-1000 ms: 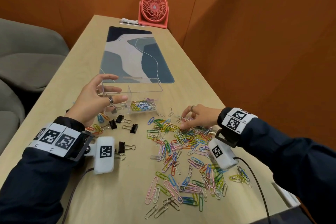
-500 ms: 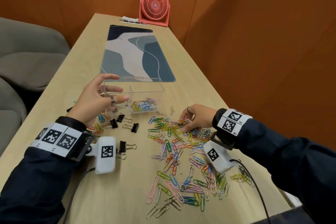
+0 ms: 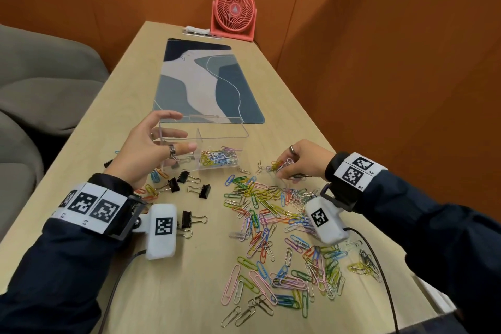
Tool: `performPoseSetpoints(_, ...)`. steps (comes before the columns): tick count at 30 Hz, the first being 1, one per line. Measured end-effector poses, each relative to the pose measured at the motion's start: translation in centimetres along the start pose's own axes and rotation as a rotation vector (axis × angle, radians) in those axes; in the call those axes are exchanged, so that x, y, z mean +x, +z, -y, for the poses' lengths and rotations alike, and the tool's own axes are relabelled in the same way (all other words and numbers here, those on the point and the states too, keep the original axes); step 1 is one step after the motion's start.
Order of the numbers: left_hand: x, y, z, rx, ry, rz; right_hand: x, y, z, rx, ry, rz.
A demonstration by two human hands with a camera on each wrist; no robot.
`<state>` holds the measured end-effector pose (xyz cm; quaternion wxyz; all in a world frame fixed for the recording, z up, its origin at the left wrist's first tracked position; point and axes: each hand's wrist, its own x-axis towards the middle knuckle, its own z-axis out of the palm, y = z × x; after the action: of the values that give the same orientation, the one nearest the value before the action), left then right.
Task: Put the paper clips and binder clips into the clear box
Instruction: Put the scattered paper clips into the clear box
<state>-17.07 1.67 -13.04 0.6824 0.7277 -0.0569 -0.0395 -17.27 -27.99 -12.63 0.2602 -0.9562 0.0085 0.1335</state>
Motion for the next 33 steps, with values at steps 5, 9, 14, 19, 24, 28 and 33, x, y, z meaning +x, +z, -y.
performPoseSetpoints(5, -0.1, 0.1, -0.1, 0.003, -0.007, 0.010, -0.9, -2.5, 3.4, 0.150, -0.096, -0.012)
performPoseSetpoints(9, 0.0, 0.2, -0.1, 0.009, 0.002, 0.011, -0.4, -4.7, 6.4, 0.213, -0.179, -0.098)
performPoseSetpoints(14, -0.1, 0.3, -0.1, 0.023, 0.003, 0.030, 1.3, -4.8, 9.8, 0.201, -0.231, -0.125)
performPoseSetpoints(19, 0.1, 0.3, 0.0, 0.012, 0.000, 0.046, 2.4, -2.6, 11.5, 0.092, -0.233, -0.061)
performPoseSetpoints(24, 0.0, 0.2, 0.1, 0.010, -0.017, 0.050, 2.5, -1.8, 11.7, 0.039, -0.233, -0.066)
performPoseSetpoints(28, 0.0, 0.3, 0.1, 0.011, -0.022, 0.043, 2.5, -1.4, 11.9, 0.037, -0.213, -0.130)
performPoseSetpoints(33, 0.1, 0.3, 0.1, 0.007, -0.020, 0.010, 2.6, -0.7, 12.0, 0.037, -0.221, -0.238)
